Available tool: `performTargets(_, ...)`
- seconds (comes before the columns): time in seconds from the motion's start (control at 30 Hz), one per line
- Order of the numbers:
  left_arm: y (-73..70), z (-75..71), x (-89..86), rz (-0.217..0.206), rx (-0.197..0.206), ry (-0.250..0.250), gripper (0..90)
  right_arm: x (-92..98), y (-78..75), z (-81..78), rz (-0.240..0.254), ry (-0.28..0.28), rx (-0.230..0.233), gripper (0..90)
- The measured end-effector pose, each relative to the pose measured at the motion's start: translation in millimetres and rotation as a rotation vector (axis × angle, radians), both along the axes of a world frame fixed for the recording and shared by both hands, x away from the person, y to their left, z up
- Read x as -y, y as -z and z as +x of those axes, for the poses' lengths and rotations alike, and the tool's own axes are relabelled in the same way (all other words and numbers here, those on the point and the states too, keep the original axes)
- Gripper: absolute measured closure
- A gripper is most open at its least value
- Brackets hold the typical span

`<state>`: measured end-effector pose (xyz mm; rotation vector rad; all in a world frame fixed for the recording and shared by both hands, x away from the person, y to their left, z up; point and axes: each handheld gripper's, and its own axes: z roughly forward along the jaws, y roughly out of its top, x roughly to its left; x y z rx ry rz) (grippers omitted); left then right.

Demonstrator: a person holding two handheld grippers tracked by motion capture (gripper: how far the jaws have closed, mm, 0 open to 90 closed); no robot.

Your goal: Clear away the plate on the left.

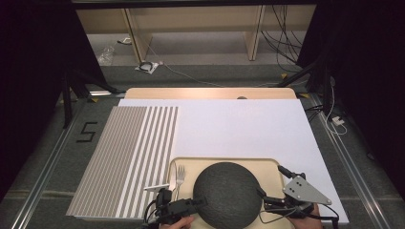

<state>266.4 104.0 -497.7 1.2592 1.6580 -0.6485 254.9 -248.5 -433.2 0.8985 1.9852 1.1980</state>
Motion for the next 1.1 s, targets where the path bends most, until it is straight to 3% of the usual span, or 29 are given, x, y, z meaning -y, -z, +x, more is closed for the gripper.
performTargets(0.3,-8.7,5.0,-4.9,0.100,0.103,0.004,37.7,0.0,-0.1,-0.2,0.002,0.000,-0.002,13.3)
performTargets(0.37,-11.2,6.9,-8.4,0.104,0.123,-0.007,38.0,0.0,-0.1,-0.2,0.002,0.000,-0.001,13.3)
performTargets(0.53,-29.5,9.8,-15.6,0.148,0.249,-0.016,37.8,0.2,0.1,0.3,0.002,-0.003,0.000,13.3)
performTargets(0.83,-56.0,12.8,-24.0,0.267,0.494,0.000,35.7,0.5,-0.4,0.0,0.018,-0.007,-0.010,13.3)
performTargets(1.1,-67.9,16.2,-32.0,0.315,0.597,0.028,35.6,0.8,-0.9,-0.5,0.031,-0.012,-0.015,13.3)
